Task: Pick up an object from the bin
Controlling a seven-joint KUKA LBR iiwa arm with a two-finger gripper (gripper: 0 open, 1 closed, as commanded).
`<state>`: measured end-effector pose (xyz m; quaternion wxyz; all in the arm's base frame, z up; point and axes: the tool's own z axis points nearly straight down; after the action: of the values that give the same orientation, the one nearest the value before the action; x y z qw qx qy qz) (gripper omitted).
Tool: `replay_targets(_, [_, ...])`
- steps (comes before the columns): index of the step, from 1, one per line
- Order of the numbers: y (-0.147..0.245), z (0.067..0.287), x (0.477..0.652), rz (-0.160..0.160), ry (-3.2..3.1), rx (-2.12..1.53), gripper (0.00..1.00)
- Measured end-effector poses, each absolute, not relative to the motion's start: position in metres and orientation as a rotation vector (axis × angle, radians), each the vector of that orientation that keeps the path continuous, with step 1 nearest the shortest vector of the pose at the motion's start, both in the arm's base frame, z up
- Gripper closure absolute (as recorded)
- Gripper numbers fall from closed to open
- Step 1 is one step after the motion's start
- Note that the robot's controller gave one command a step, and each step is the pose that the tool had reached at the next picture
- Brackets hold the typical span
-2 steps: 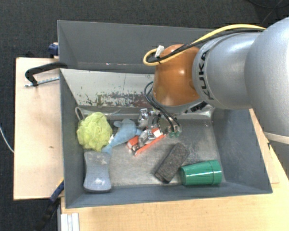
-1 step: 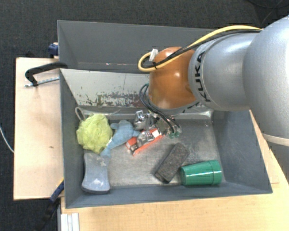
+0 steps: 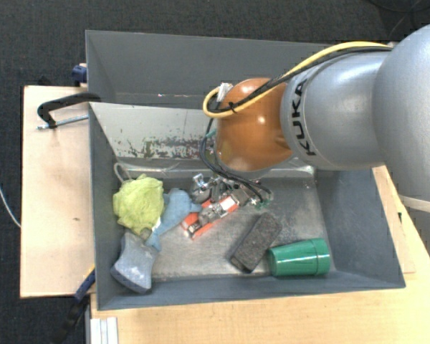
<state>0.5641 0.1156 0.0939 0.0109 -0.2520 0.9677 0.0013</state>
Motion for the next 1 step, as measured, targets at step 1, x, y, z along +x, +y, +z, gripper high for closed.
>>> replay_targets(1, [0.0943, 0.2466, 0.5963, 0.002, 3.106, -0.407, 1.0])
